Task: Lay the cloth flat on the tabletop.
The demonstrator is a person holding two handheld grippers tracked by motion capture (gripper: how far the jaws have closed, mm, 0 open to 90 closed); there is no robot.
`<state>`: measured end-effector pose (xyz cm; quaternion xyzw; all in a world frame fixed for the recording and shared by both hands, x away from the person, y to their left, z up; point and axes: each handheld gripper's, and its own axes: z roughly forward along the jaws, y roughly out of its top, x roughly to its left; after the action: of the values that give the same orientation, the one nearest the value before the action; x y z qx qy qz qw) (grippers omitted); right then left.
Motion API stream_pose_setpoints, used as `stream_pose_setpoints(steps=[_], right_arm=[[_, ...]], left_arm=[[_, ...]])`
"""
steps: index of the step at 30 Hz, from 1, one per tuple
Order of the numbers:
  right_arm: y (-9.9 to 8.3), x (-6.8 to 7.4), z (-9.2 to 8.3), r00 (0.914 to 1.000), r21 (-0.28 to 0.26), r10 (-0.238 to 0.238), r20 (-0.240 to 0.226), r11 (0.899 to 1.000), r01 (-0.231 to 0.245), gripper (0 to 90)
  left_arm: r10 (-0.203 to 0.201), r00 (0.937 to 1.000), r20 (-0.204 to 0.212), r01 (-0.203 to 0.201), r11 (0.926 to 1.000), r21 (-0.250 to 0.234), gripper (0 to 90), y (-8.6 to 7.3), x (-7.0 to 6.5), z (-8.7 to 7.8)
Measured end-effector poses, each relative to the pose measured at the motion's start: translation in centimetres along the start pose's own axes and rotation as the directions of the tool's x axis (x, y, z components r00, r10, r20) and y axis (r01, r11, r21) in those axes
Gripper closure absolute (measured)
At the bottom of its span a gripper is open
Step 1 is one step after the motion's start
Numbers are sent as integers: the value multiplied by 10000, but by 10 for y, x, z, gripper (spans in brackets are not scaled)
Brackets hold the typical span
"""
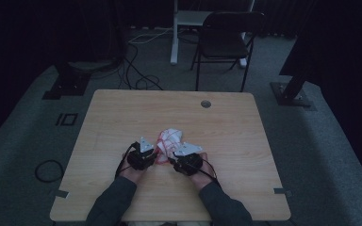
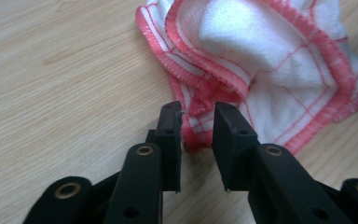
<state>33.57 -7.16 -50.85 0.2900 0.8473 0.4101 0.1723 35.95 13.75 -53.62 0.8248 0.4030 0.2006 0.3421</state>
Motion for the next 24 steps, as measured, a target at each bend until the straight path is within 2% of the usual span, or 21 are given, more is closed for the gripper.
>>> stream_pose_setpoints(steps=[8,10,13,17,24], right_arm=[[10,1,17,9998,141,203,13,9997,-203,660],[13,2,22,9998,178,203,-8,9996,-202,715],[16,2,28,9996,374,232,-130,9990,-227,878],[17,1,26,9996,354,215,-172,9992,-208,891],[14,-6,8,9999,154,134,58,9998,-135,894]], left_arm=[[-1,10000,21,1,9999,103,819,1,1,5],[74,10000,-34,-73,9998,163,841,2,1,5],[122,9999,-104,-120,9998,187,855,2,1,5],[169,9996,-217,-165,9996,212,863,0,3,4],[-9,9992,-403,16,9998,187,868,-7,10,-2]])
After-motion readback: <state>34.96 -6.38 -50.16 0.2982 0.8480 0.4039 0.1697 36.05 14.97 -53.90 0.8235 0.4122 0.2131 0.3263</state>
